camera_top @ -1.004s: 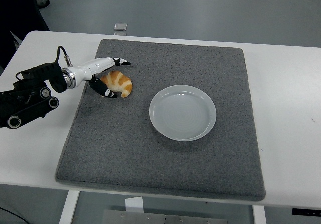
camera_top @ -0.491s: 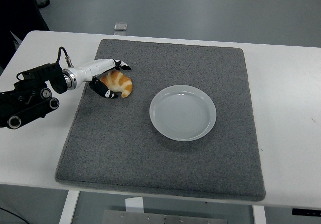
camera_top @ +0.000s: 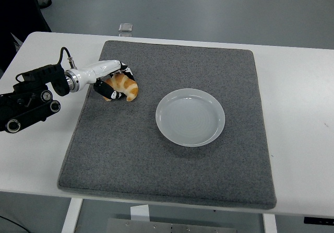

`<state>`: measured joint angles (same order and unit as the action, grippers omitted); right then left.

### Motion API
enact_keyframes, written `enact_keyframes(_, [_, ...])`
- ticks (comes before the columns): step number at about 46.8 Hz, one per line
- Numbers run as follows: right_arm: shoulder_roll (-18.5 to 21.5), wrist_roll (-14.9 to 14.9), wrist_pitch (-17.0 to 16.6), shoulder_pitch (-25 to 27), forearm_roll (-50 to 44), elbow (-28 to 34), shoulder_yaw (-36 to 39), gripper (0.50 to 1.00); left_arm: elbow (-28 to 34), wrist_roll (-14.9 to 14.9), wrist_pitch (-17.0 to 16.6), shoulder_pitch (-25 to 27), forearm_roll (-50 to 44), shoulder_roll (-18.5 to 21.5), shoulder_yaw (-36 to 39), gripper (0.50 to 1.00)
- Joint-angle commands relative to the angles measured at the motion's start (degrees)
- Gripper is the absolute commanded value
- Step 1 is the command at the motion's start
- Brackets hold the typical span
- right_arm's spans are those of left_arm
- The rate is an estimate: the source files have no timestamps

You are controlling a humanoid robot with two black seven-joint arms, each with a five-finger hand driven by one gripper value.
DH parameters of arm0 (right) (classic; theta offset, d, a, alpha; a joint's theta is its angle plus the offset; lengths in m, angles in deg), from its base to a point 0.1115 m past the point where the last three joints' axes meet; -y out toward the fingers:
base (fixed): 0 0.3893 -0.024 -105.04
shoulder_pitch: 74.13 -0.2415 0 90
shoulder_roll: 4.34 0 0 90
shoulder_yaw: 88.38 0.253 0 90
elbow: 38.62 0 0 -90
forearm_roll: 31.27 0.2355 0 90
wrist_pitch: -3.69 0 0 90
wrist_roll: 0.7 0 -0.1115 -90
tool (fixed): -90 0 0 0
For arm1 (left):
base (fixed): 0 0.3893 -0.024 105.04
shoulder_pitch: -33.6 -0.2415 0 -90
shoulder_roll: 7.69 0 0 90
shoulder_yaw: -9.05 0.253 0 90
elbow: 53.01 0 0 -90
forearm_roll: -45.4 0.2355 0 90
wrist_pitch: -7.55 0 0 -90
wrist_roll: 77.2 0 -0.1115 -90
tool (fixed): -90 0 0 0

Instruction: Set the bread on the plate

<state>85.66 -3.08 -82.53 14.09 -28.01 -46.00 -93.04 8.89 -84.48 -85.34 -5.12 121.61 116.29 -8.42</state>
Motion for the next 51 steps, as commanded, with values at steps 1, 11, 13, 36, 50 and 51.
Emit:
enact_keyframes(1, [0.0,0.0,0.0,0.0,0.0,0.0,0.0,0.952,0.1,-1.2,0.1,1.4,0.0,0.7,0.1,0.5])
enact_keyframes(11, [0.0,0.0,0.0,-0.1,0.0,0.0,0.0,0.952,0.1,-4.8,0.2,6.1,-0.3,4.2,-0.1,0.5])
enact_keyframes(13, [0.0,0.0,0.0,0.0,0.0,0.0,0.0,0.952,-0.1,-5.1,0.3,7.1,-0.4,4.6,-0.5,0.5])
enact_keyframes(36, [0.0,0.0,0.0,-0.1,0.0,0.0,0.0,0.952,-0.2,-5.4,8.6,20.6,-2.2,7.9,-1.1,0.5])
enact_keyframes(50, [0.0,0.0,0.0,0.0,0.0,0.0,0.0,0.952,1.9,-5.5,11.5,23.8,-2.6,6.4,-1.0,0.5])
enact_keyframes(51, [0.0,0.0,0.0,0.0,0.0,0.0,0.0,0.952,2.2,-5.4,11.5,23.8,-2.6,5.9,-1.0,0.5])
